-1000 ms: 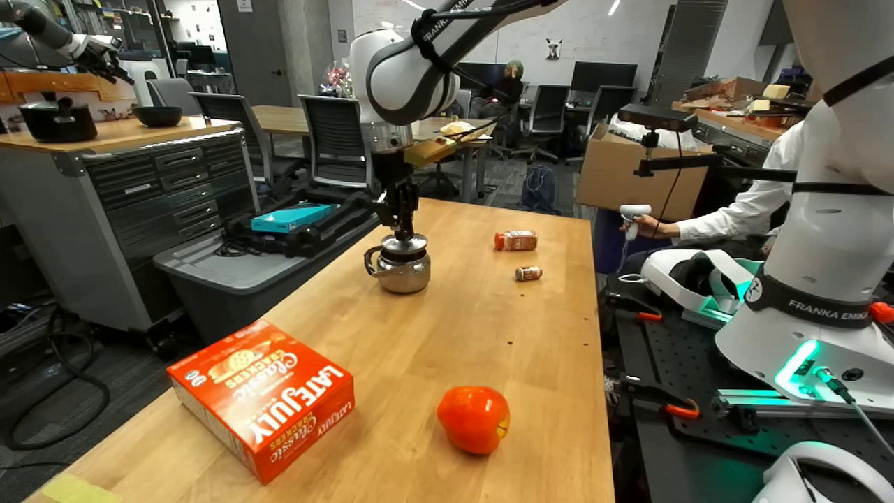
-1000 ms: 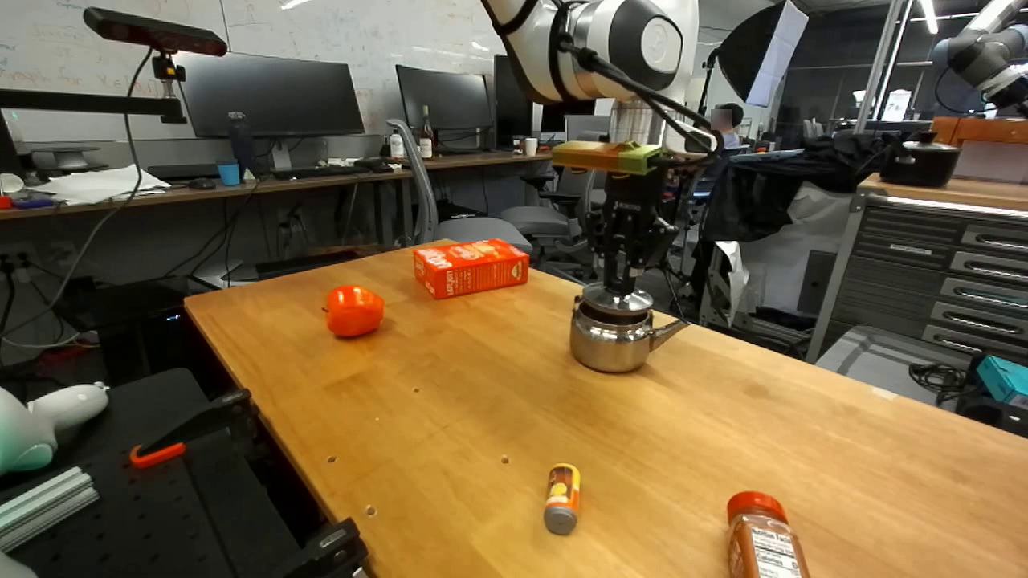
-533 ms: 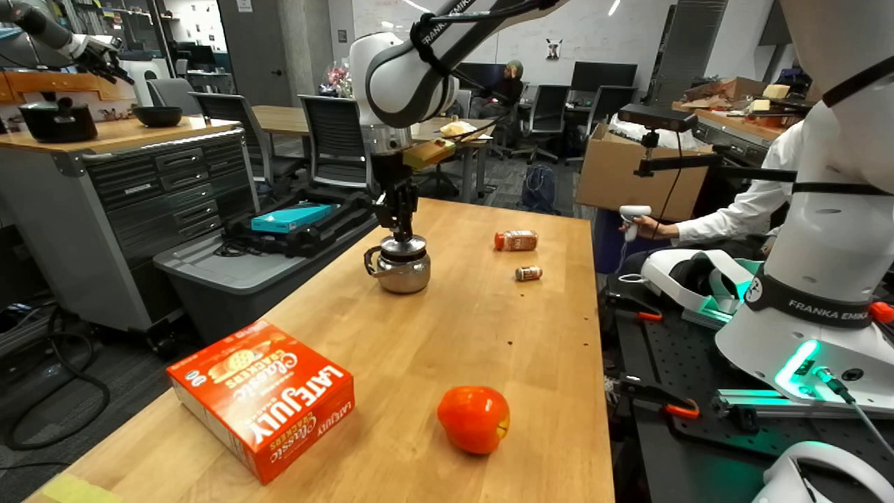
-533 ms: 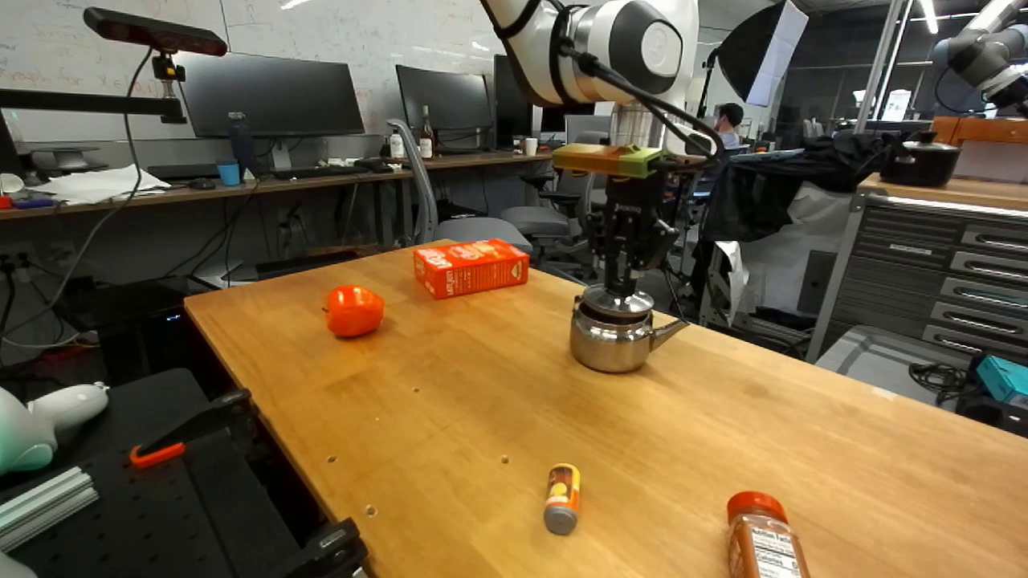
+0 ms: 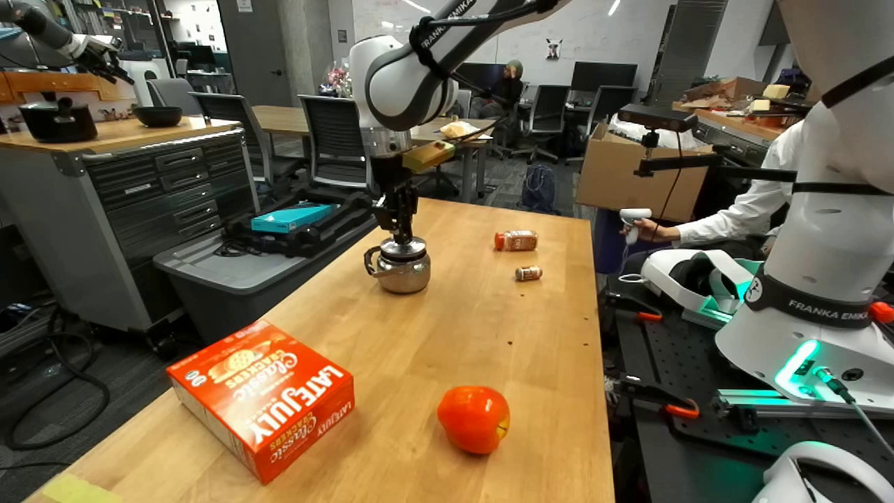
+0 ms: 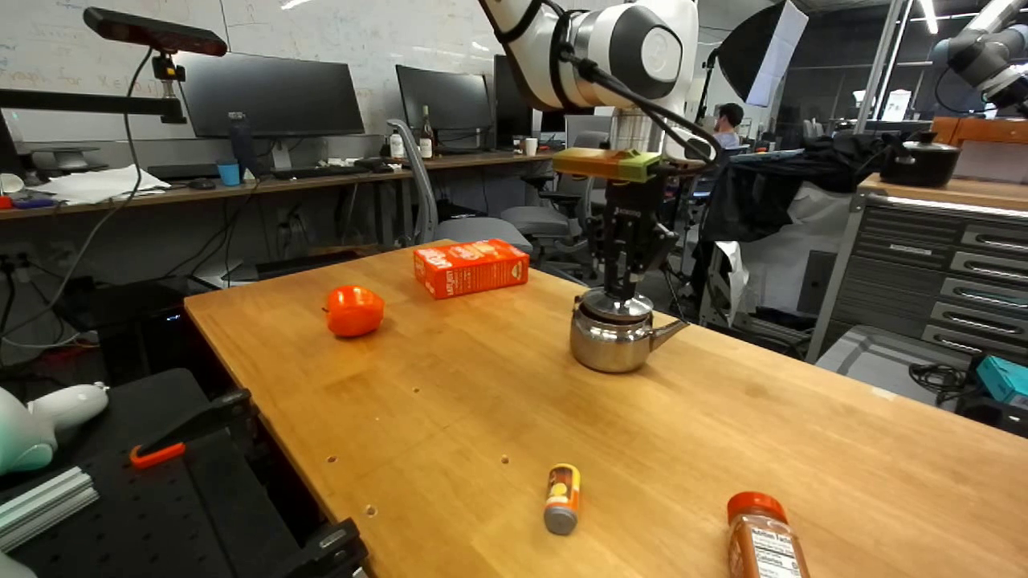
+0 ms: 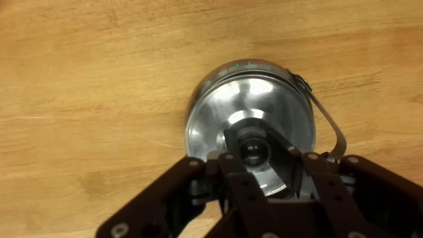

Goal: Place the lid on the teapot

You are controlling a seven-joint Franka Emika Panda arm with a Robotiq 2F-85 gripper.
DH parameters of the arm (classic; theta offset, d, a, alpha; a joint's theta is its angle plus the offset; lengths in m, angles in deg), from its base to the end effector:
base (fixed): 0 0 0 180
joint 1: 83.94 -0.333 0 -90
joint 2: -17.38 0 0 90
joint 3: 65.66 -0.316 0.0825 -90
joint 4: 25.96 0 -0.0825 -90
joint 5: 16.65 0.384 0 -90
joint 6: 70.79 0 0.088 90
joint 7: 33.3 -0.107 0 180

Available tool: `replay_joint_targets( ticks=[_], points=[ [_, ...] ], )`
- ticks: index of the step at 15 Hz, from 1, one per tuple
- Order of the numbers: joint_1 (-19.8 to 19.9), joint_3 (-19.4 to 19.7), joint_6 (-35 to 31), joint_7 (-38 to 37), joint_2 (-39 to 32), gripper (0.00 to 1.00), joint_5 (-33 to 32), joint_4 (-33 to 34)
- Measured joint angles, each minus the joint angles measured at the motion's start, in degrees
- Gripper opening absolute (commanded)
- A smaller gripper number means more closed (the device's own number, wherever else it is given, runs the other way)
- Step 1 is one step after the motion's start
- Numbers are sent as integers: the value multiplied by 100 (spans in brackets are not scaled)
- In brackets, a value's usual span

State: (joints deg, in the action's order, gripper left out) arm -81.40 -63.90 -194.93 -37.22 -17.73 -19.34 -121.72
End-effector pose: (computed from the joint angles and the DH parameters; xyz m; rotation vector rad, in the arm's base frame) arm 0.6666 -0.0499 0.2388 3.0768 -0.1698 -0.1813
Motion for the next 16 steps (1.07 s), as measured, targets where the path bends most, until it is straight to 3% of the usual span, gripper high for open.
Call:
replay_joint_targets(
  ticks=[16],
  points=[
    [-26, -2, -1, -8, -103, 7, 0, 80]
  ],
)
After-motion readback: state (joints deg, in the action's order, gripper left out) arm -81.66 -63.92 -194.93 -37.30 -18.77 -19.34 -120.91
